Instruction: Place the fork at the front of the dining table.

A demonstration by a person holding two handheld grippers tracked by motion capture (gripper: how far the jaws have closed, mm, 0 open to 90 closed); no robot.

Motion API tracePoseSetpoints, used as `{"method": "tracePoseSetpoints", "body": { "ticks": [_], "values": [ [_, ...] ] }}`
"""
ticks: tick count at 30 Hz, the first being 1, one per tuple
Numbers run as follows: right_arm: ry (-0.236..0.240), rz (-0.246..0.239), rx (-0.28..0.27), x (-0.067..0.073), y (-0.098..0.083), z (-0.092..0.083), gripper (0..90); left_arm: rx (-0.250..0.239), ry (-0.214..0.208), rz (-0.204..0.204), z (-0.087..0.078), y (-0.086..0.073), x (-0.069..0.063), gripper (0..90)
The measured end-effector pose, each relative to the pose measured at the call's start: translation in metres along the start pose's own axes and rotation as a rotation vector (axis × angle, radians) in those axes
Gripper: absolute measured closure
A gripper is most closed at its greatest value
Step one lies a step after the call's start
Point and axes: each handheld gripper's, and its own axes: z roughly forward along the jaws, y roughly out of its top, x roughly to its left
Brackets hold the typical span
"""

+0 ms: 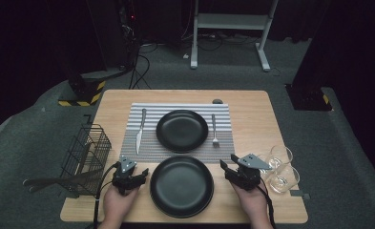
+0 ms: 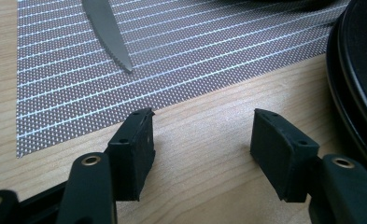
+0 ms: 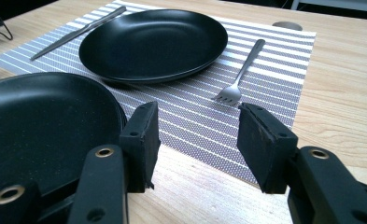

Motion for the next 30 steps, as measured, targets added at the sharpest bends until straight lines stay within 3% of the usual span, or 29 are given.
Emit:
{"method": "tracePoseSetpoints", "body": {
  "ticks": [9,19,30],
  "values": [
    [0.005,0.017,-0.004,-0.005,0.001,-0.008,47.2,-0.001,-0.001,0.005,0.0,0.0,0.0,39.6],
    [-0.002,0.046,-0.038,-0.016,0.001,-0.03,49.8,0.0,-0.006,0.009,0.0,0.0,-0.001,39.7],
    [-0.037,0.07,-0.047,-0.026,-0.003,-0.047,52.5,-0.004,0.006,0.057,-0.001,0.0,-0.005,39.8]
  ]
}}
